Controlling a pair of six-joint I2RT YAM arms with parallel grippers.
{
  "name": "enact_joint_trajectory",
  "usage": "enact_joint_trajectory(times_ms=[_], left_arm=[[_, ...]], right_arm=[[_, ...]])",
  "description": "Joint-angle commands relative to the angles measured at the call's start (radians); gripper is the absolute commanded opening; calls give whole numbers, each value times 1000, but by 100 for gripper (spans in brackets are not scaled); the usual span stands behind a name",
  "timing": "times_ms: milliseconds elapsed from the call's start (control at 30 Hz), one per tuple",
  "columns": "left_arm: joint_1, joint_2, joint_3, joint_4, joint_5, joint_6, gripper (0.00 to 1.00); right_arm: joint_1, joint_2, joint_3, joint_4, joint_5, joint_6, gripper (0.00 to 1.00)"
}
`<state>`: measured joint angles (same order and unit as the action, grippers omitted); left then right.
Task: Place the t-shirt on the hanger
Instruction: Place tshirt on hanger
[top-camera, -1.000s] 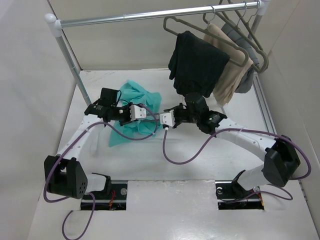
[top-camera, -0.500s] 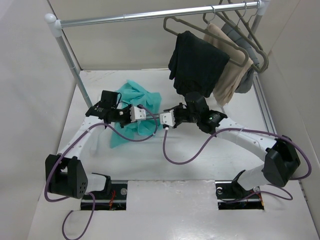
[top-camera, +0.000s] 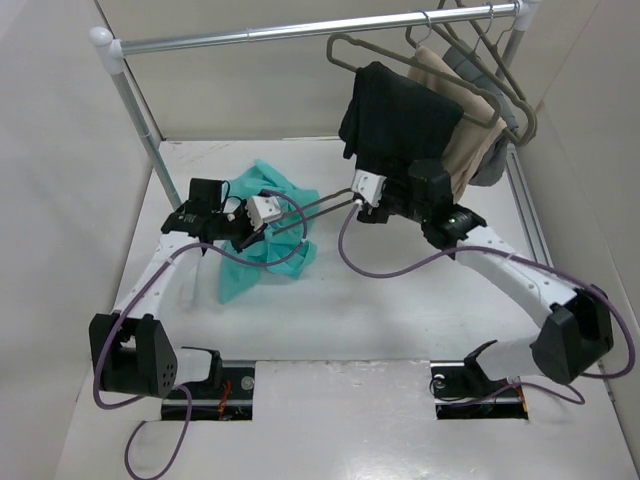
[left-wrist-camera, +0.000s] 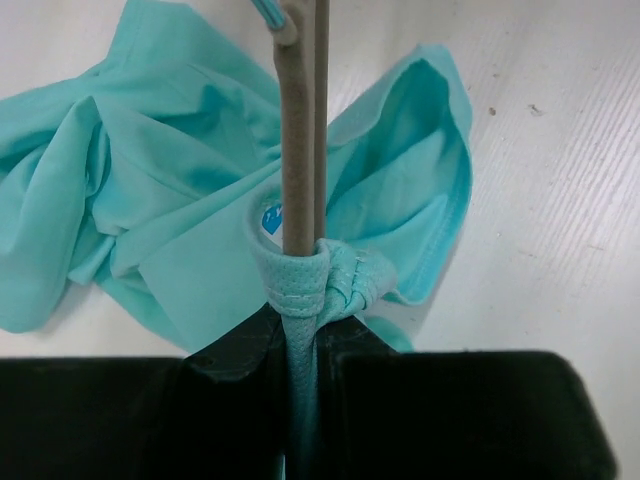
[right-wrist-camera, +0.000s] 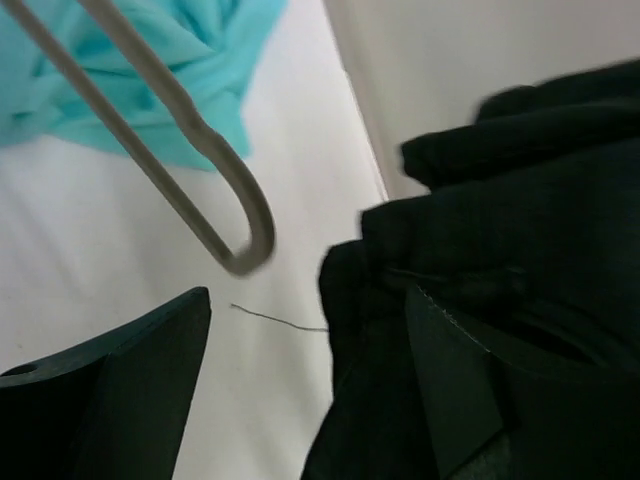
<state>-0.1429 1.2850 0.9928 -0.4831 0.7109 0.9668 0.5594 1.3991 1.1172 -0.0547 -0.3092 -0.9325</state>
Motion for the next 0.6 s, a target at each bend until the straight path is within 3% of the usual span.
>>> enact_joint_trajectory(times_ms=[0, 133, 333, 433, 567], left_arm=[[3, -65, 9, 6, 19, -112, 0], [3, -98, -43, 83, 9, -259, 0], [3, -138, -123, 248, -14, -517, 0], [12, -176, -167, 340, -14, -591, 0], [12, -185, -178, 432, -14, -709, 0]], right_arm=[[11, -130, 6, 50, 128, 107, 84], [60, -193, -29, -19, 260, 196, 84], [148, -143, -20, -19, 300, 248, 79], [148, -62, 13, -2, 257, 296, 79], [148, 23, 13, 149, 106, 360, 79]])
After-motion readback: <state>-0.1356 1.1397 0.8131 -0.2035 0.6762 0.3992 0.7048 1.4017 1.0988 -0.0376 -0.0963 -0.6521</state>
